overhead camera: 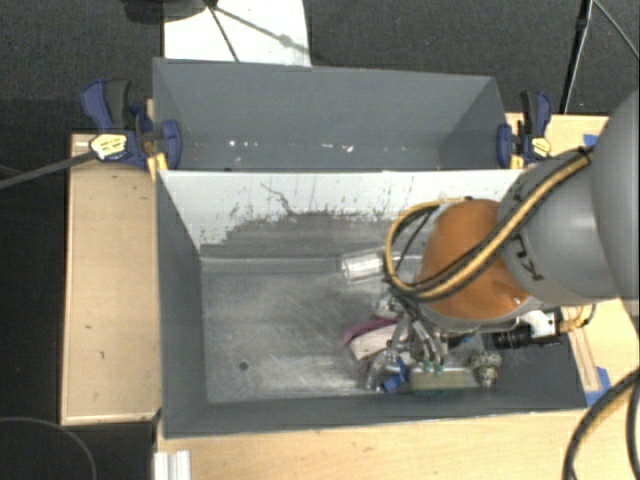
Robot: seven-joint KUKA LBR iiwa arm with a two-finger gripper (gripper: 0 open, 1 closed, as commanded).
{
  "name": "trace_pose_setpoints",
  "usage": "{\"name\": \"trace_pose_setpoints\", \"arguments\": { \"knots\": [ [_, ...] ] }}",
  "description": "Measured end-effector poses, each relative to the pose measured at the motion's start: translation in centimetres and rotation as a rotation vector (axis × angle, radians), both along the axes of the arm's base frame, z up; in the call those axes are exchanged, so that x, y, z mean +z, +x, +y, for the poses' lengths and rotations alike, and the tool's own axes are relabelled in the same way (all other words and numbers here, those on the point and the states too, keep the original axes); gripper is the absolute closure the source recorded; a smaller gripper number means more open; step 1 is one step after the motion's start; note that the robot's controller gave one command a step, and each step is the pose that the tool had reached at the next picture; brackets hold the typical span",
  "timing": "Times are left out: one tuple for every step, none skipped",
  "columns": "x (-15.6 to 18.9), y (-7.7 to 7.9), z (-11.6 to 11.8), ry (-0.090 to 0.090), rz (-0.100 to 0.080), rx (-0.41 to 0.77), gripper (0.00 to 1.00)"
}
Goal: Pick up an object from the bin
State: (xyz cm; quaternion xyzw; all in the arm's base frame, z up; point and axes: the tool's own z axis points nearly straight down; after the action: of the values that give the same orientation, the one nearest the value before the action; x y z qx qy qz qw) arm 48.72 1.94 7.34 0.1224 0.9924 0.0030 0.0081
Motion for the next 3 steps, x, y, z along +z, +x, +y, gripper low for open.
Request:
{"name": "trace_pose_setpoints", "arguments": {
  "knots": [
    [0.2,0.3,0.1,-0.003,0.006,0.003,0.00],
    [0.4,0.5,0.0,-0.003,-0.001,0.000,1.00],
    [4.9,0.6,0.1,-0.003,0.011,0.003,1.00]
  ]
}}
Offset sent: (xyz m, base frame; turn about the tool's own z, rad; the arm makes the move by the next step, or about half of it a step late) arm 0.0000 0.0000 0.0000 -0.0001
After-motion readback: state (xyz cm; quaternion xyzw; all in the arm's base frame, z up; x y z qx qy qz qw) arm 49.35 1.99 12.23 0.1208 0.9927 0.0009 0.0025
